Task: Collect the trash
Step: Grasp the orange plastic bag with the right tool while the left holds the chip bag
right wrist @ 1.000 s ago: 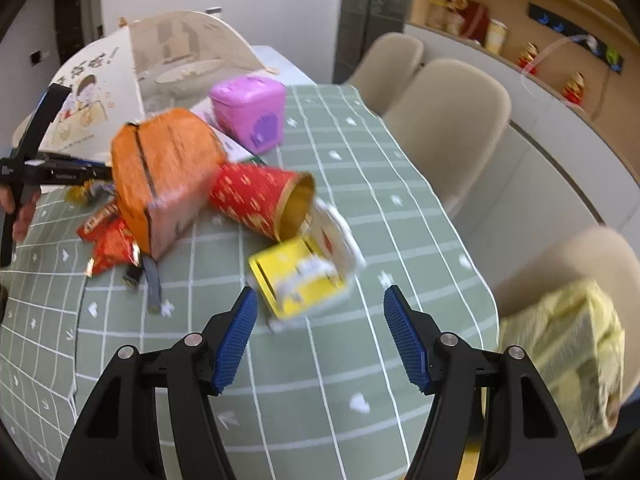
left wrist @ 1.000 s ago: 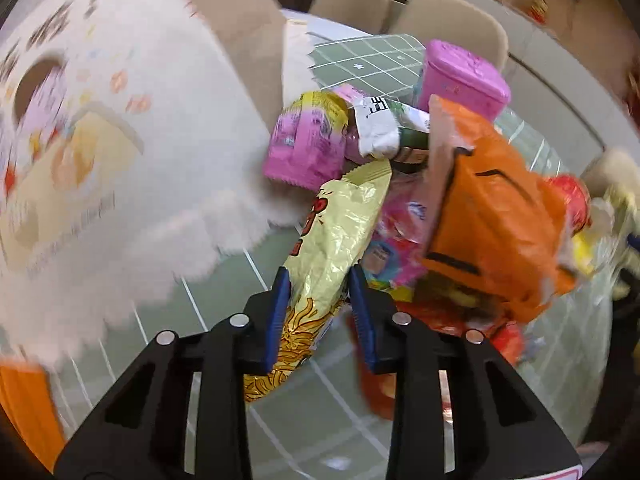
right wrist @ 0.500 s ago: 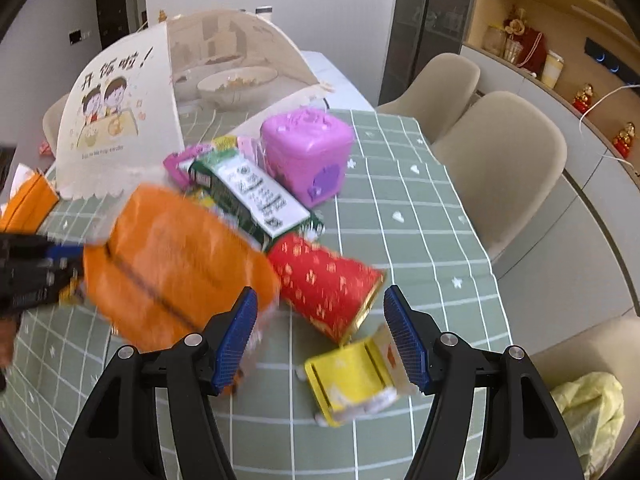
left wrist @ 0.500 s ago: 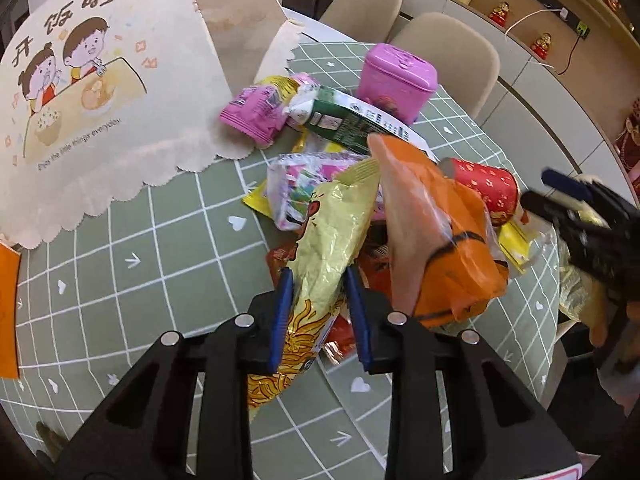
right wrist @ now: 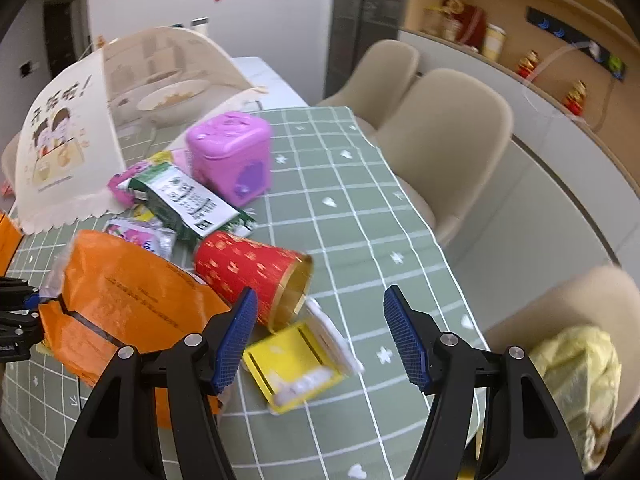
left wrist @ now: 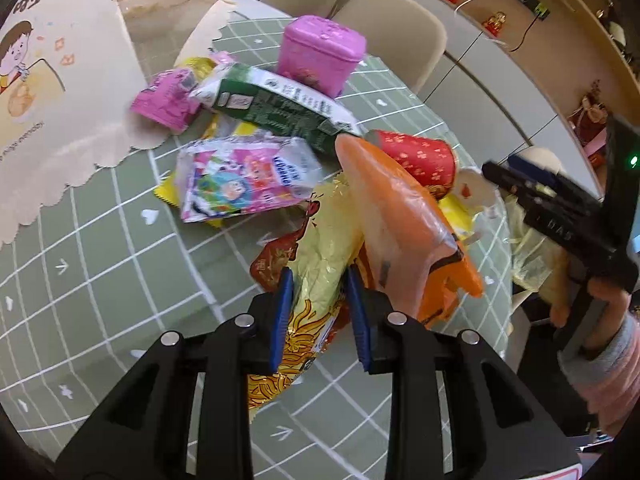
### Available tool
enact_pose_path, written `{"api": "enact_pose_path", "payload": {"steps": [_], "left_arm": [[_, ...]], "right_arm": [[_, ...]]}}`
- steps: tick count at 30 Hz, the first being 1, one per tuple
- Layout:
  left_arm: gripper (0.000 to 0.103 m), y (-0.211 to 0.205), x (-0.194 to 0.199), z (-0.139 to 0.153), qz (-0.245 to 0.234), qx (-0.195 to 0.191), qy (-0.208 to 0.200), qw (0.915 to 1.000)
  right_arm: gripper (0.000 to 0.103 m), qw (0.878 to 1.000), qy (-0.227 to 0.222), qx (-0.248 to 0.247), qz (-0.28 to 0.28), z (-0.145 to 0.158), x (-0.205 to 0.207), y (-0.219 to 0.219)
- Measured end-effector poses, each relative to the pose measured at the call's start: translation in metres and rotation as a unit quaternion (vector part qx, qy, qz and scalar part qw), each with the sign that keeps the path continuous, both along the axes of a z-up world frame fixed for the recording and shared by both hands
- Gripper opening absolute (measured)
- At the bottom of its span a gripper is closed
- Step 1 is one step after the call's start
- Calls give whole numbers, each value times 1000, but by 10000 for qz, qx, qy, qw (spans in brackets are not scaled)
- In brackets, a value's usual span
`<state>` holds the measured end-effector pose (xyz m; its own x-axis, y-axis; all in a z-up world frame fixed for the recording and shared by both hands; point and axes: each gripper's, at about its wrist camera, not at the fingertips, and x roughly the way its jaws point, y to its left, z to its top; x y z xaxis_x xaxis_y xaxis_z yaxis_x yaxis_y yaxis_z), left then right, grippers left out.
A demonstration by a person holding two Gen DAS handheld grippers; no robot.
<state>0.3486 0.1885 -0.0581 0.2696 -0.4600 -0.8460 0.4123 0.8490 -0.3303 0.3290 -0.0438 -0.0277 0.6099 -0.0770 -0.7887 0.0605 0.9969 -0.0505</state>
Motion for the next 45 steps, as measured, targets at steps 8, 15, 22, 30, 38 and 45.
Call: {"api": "enact_pose_path", "payload": {"steps": [8, 15, 22, 30, 38, 45], "left_arm": [[26, -33, -13, -5, -241, 493, 49, 9985], [26, -32, -14, -5, -704, 735, -144, 9947], [27, -26, 11, -8, -1458, 669, -553, 9855], [28, -14, 6, -29, -1454, -78, -943, 9848], [27, 1, 9, -15, -1558, 0, -1010, 9826], [27, -4, 11, -24, -1619, -24, -834, 9833]], "right_arm": [[62, 9993, -232, 284, 57, -3, -20, -14], [62, 9955, 33, 789, -532, -21, -47, -16], [62, 9929, 274, 575, -1008, -2, -81, 27], [62, 9955, 217, -67, -918, -12, -68, 47], [54, 9949, 174, 394, -907, -42, -46, 73], [42, 9946, 456, 206, -905, -58, -49, 75]]}}
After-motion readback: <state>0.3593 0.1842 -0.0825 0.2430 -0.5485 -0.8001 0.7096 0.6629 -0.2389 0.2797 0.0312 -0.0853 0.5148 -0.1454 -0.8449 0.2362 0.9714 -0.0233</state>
